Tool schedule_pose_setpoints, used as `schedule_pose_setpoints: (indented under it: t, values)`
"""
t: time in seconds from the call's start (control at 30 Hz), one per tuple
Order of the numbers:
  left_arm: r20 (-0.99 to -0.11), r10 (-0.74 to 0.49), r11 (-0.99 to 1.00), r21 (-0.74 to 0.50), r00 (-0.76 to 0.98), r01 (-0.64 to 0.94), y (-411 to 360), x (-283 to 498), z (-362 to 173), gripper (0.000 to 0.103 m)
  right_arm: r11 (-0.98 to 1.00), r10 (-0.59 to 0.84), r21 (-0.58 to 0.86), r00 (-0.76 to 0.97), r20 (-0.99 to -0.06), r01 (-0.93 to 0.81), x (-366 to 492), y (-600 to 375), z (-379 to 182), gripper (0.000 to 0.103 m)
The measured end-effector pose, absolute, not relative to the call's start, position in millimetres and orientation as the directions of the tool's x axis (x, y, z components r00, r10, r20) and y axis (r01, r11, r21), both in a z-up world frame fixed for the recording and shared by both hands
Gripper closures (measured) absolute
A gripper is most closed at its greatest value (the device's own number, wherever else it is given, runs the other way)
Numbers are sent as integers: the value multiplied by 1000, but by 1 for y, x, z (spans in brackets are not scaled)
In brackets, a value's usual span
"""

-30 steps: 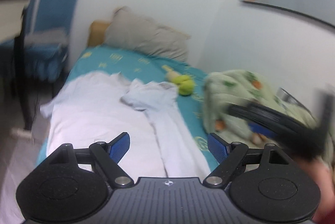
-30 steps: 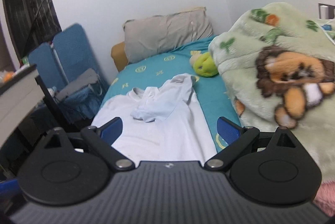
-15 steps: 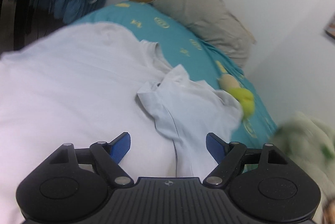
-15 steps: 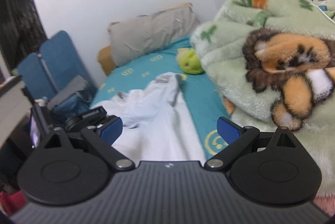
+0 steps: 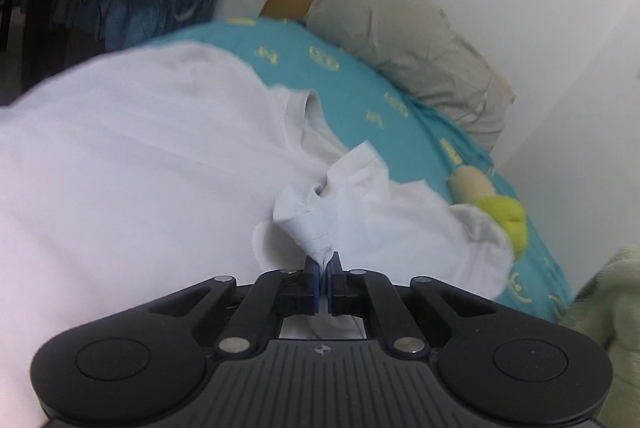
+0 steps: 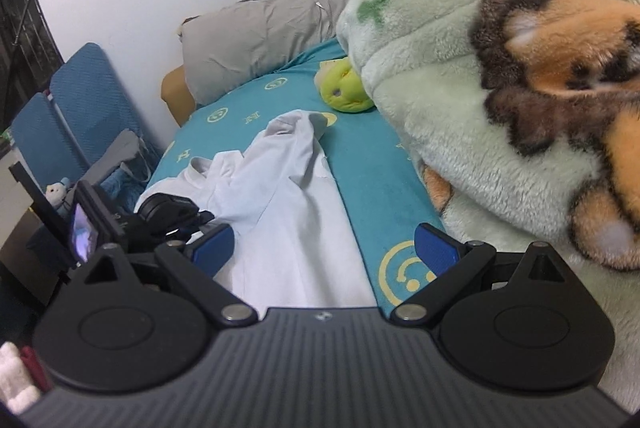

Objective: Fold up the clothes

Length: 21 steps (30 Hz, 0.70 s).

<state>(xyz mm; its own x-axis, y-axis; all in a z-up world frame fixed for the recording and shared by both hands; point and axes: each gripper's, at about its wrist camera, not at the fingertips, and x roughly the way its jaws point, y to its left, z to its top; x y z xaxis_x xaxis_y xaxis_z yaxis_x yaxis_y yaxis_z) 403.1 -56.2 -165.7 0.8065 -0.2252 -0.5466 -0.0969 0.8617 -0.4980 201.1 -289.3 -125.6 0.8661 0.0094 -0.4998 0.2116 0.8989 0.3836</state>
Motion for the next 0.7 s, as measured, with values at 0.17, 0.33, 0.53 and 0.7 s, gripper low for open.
schedule_pose_setpoints:
  t: [0.17, 0.33, 0.53, 0.7]
  values:
    - [-568, -174, 881, -455, 805, -131, -44, 355, -142, 100, 903, -5, 375, 876, -482, 211, 190, -285, -117, 5]
    - [-600, -162, 945, -323, 784, -51, -54, 346, -146, 90, 917, -5, 349, 882, -472, 192, 187, -279, -114, 5]
    - [-661, -194, 952, -304, 725, -22, -32, 303, -121, 48, 928, 11, 334, 884, -468, 165, 185, -272, -111, 5]
    - [-763, -111, 988, -152, 637, -11, 6, 224, -92, 35, 936, 25, 321, 885, -466, 143, 183, -267, -109, 5]
